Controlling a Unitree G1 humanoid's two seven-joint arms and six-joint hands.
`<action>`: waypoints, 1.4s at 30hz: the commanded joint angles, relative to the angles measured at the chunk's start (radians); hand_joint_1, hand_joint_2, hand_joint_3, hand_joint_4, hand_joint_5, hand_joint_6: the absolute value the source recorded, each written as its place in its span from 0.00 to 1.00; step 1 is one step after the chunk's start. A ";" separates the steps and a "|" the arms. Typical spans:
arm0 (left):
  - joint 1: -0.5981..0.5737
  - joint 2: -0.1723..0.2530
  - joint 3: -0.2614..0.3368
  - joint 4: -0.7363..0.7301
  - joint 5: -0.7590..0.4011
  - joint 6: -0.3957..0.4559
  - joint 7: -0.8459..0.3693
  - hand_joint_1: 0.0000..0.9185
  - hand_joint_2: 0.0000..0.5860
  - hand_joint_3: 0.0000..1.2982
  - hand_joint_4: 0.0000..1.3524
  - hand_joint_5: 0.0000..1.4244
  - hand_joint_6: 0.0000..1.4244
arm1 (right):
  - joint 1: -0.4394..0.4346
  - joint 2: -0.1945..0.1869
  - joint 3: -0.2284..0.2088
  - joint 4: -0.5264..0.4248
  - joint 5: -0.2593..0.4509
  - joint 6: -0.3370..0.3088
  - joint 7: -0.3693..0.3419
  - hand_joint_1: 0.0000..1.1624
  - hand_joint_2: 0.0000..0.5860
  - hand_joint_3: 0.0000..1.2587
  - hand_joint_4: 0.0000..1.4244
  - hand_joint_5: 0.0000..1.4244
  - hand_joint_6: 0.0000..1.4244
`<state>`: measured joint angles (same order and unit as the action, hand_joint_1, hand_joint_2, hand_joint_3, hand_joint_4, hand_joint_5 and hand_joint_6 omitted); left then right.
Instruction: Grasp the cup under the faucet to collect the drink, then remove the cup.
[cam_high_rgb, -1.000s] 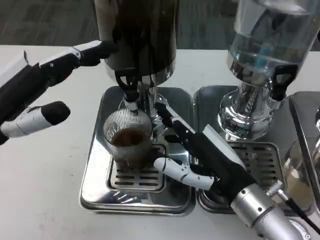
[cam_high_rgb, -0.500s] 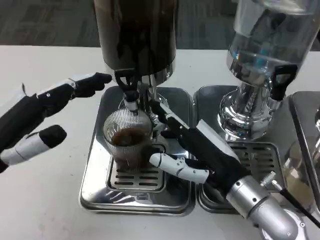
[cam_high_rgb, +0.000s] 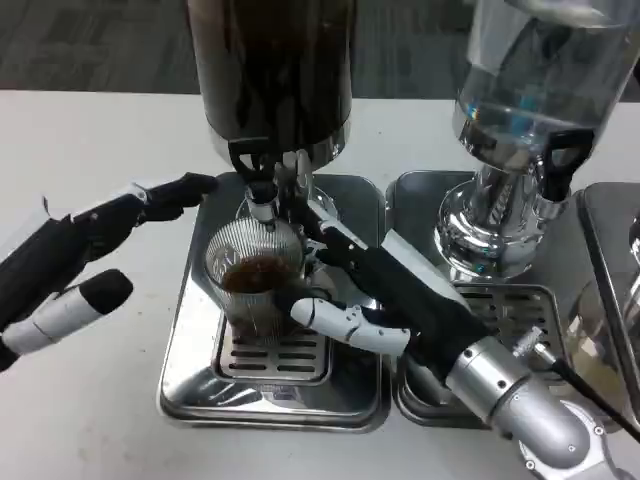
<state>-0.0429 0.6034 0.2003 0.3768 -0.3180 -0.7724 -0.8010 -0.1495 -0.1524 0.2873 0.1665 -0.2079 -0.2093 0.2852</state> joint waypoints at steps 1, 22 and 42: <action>0.011 0.003 0.025 0.037 -0.002 -0.031 -0.006 0.00 0.15 0.16 0.10 0.10 0.11 | -0.010 0.023 0.010 0.009 -0.012 0.020 -0.020 0.32 0.35 0.00 0.00 0.00 0.03; 0.099 -0.030 0.039 0.096 0.042 -0.101 0.048 0.00 0.16 0.17 0.10 0.10 0.11 | -0.028 0.040 0.016 0.073 -0.036 -0.010 -0.054 0.34 0.34 0.00 0.00 0.00 0.03; 0.153 -0.055 0.060 0.171 0.102 -0.160 0.157 0.00 0.16 0.14 0.09 0.10 0.11 | -0.091 0.041 0.024 0.179 -0.055 -0.086 -0.073 0.34 0.34 0.00 0.00 0.00 0.03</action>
<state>0.1047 0.5559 0.2559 0.5331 -0.2265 -0.9143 -0.6624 -0.2217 -0.1181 0.3058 0.3282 -0.2545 -0.2759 0.2220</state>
